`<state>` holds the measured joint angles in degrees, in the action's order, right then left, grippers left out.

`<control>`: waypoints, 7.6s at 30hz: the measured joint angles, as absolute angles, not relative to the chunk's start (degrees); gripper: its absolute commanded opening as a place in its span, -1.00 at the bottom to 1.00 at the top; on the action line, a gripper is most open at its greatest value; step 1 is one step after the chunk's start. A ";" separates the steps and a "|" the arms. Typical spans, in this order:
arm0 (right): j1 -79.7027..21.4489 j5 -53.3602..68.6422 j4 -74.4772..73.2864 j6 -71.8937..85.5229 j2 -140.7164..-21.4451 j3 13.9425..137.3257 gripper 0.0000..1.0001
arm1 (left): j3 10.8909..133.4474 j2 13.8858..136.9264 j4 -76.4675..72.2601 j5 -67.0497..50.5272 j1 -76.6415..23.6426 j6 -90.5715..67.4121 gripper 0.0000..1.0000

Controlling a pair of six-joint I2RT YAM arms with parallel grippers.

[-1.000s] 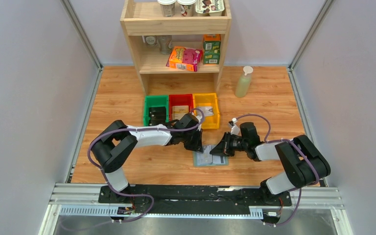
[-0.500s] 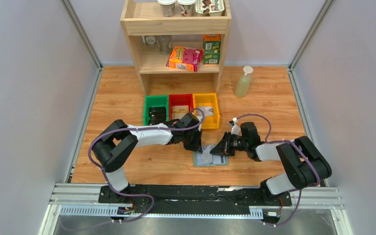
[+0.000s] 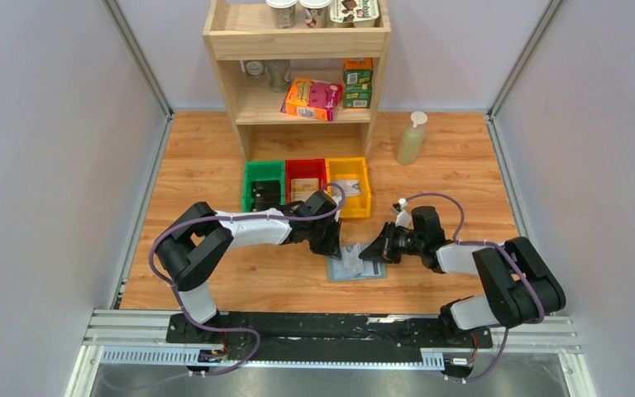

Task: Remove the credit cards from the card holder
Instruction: Remove the credit card from the card holder, then place the credit card in the storage box, then remove the credit card from the card holder.

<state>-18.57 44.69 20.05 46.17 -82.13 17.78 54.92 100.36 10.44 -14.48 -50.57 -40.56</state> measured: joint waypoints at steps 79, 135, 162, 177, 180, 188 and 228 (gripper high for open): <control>-35.77 -3.16 7.66 78.41 -29.32 16.95 -0.99 | 37.10 76.09 -34.89 -11.57 -52.42 -66.85 -0.28; -35.94 45.50 -24.64 1.48 -54.83 53.54 -1.00 | 63.22 65.71 27.33 -46.26 -43.27 3.57 -0.99; -20.91 23.42 -43.20 12.25 -101.86 87.29 -1.00 | 55.29 52.60 23.53 19.53 -30.11 -0.78 0.68; -21.58 27.57 -45.06 18.81 -115.20 93.82 -0.66 | 55.02 52.60 23.53 22.22 -28.03 -1.67 0.68; -21.74 28.16 -44.95 19.27 -116.16 94.02 -0.62 | 55.02 52.60 23.53 21.93 -27.92 -1.87 0.68; -22.35 22.15 -44.93 20.40 -116.33 93.65 -0.23 | 55.02 52.73 23.53 20.69 -27.64 -2.39 0.68; -60.25 -11.88 -33.61 27.75 -89.67 53.80 0.63 | 50.00 55.09 26.55 7.05 -40.14 -20.58 0.64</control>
